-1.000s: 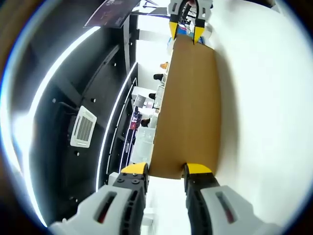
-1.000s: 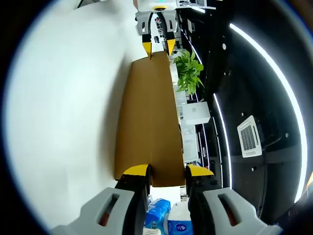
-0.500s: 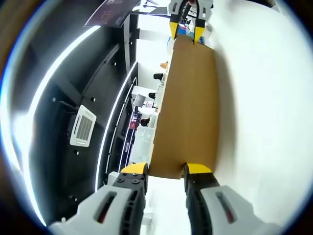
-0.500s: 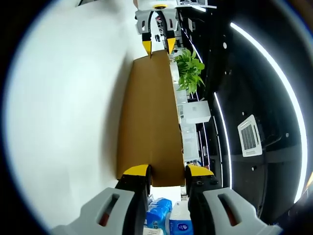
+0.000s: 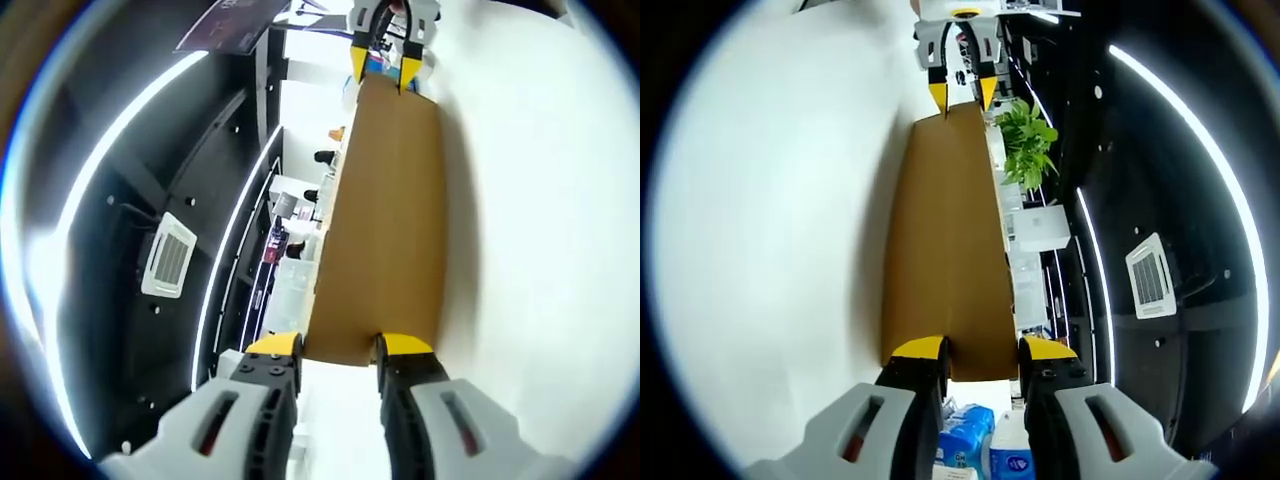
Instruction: Operate the shoe box by opening the lid, removing the specified soft item, and placing it in the target area until the item is outside and the box remains undamaged.
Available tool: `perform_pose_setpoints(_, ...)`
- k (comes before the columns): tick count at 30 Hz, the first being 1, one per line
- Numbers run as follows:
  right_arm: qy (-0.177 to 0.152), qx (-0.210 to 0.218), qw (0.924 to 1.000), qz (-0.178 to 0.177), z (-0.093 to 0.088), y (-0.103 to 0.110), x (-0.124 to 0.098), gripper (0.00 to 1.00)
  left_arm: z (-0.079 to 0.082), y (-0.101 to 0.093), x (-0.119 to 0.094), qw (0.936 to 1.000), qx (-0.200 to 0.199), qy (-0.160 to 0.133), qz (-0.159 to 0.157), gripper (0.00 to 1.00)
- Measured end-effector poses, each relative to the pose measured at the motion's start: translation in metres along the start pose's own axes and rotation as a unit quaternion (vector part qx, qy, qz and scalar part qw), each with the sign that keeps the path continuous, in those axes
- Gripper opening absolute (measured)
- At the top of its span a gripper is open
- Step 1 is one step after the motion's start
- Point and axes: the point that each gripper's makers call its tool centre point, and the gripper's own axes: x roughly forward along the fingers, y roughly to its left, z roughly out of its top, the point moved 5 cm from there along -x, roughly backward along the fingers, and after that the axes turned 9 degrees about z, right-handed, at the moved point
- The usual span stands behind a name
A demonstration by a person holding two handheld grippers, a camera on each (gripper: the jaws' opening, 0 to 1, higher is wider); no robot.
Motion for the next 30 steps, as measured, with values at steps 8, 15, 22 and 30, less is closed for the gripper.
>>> perform_pose_setpoints(8,0.003,-0.004,1.0000,0.003,-0.0002,0.0010,0.0002,0.28,-0.0002,-0.0008,-0.0003,0.9999,-0.011,0.001,-0.001,0.29)
perform_pose_setpoints(15,0.004,-0.005,1.0000,0.003,-0.0007,0.0019,0.0007,0.27,-0.0001,-0.0030,0.0010,0.9998,0.020,0.005,0.007,0.29)
perform_pose_setpoints(22,0.006,-0.009,0.9999,0.004,0.0002,0.0021,0.0000,0.27,-0.0002,-0.0021,0.0010,1.0000,-0.005,0.003,0.008,0.29)
perform_pose_setpoints(30,0.007,-0.029,0.9996,0.001,-0.0002,0.0015,0.0007,0.28,-0.0007,-0.0018,0.0004,0.9997,-0.024,-0.005,0.007,0.29)
